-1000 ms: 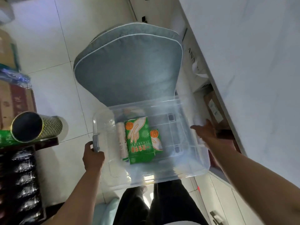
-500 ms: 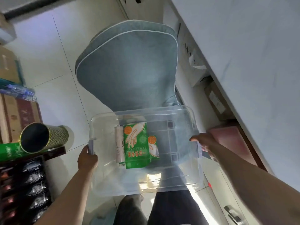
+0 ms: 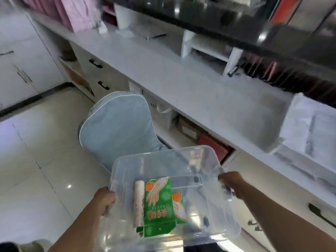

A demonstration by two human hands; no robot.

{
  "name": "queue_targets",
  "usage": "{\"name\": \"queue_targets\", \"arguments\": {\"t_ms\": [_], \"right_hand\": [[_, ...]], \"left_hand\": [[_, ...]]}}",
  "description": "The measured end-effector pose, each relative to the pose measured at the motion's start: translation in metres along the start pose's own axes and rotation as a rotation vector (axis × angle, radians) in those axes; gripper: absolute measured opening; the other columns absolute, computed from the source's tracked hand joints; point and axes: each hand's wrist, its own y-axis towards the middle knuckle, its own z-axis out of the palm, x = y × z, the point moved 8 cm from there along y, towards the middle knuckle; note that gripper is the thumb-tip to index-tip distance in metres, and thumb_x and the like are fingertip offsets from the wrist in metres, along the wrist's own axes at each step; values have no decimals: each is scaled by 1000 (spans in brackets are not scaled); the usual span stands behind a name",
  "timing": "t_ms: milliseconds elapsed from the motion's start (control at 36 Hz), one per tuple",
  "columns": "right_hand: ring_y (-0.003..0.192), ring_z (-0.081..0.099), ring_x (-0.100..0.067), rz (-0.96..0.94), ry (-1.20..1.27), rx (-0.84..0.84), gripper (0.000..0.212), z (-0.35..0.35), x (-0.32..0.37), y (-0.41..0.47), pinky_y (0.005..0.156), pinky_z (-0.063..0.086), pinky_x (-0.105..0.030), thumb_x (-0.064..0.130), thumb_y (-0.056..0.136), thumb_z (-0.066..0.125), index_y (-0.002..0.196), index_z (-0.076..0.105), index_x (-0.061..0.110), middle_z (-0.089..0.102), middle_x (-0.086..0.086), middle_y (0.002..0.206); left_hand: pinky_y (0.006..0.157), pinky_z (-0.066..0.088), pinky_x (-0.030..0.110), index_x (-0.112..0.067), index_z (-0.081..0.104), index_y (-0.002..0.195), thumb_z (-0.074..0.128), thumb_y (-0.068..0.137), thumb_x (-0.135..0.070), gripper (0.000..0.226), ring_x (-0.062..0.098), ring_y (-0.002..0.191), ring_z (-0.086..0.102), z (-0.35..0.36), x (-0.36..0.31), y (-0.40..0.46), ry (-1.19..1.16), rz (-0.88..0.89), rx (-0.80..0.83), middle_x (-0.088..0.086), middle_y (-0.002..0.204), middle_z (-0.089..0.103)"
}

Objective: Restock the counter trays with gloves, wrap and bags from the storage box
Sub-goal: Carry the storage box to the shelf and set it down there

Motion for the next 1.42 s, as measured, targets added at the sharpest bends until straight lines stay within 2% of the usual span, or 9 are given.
{"name": "queue_targets", "arguments": {"t_ms": [139, 250, 361, 611, 722, 917, 1028, 1194, 1417], "right_hand": [[64, 48, -24, 90, 97, -28, 20, -72, -59, -35, 57, 36, -25, 15, 79, 72, 85, 63, -1, 52, -16, 81], [74, 53, -29, 155, 165, -63, 33, -132, -119, -55, 69, 42, -34, 29, 84, 67, 97, 62, -2, 56, -18, 87], [78, 54, -30, 221, 231, -108, 36, -187, -186, -70, 76, 42, -37, 33, 85, 65, 99, 59, 1, 56, -17, 90], [58, 51, -25, 380, 427, -249, 38, -308, -383, -102, 55, 35, -24, 31, 86, 66, 104, 56, 0, 55, -17, 81], [41, 41, -21, 481, 536, -360, 32, -362, -484, -129, 49, 30, -20, 31, 85, 67, 75, 56, 2, 44, -12, 58], [56, 48, -25, 604, 743, -567, 39, -447, -629, -181, 50, 33, -25, 38, 84, 67, 104, 63, 4, 56, -13, 79], [75, 57, -30, 652, 840, -729, 52, -483, -693, -224, 73, 46, -35, 45, 82, 66, 110, 59, 1, 59, -14, 104], [113, 57, -37, 654, 994, -846, 77, -526, -753, -272, 99, 46, -42, 55, 77, 66, 133, 56, 2, 59, -13, 132], [105, 62, -33, 572, 1019, -1011, 82, -598, -775, -301, 98, 48, -42, 66, 74, 61, 127, 62, 3, 65, -11, 124]], "left_hand": [[59, 49, 34, 4, 61, 96, 56, 82, 2, 16, 31, 70, 62, 29, -64, -37, 108, 125, 113, 20, 70, 57], [75, 50, 38, 4, 62, 107, 64, 84, -14, 29, 40, 86, 68, 77, -107, -67, 228, 185, 212, 31, 98, 66], [80, 51, 45, -2, 56, 106, 63, 84, -21, 30, 34, 72, 59, 135, -141, -115, 368, 186, 284, 23, 86, 57], [80, 56, 55, -7, 53, 112, 58, 87, -14, 26, 40, 87, 67, 323, -162, -237, 535, 199, 406, 26, 104, 66], [80, 55, 49, -9, 52, 112, 67, 87, -22, 32, 39, 94, 65, 413, -147, -296, 620, 177, 490, 25, 110, 63], [69, 49, 38, -3, 58, 89, 65, 90, -24, 22, 29, 74, 58, 567, -118, -398, 642, 60, 691, 14, 79, 58], [82, 53, 46, -1, 58, 105, 65, 88, -28, 33, 32, 86, 59, 640, -116, -451, 678, 77, 795, 18, 95, 57], [72, 55, 43, -4, 54, 116, 65, 83, -28, 42, 34, 91, 59, 727, -131, -513, 771, 195, 854, 16, 100, 57], [80, 52, 45, -7, 55, 113, 63, 74, -28, 45, 34, 96, 58, 807, -147, -573, 819, 262, 903, 18, 110, 57]]}}
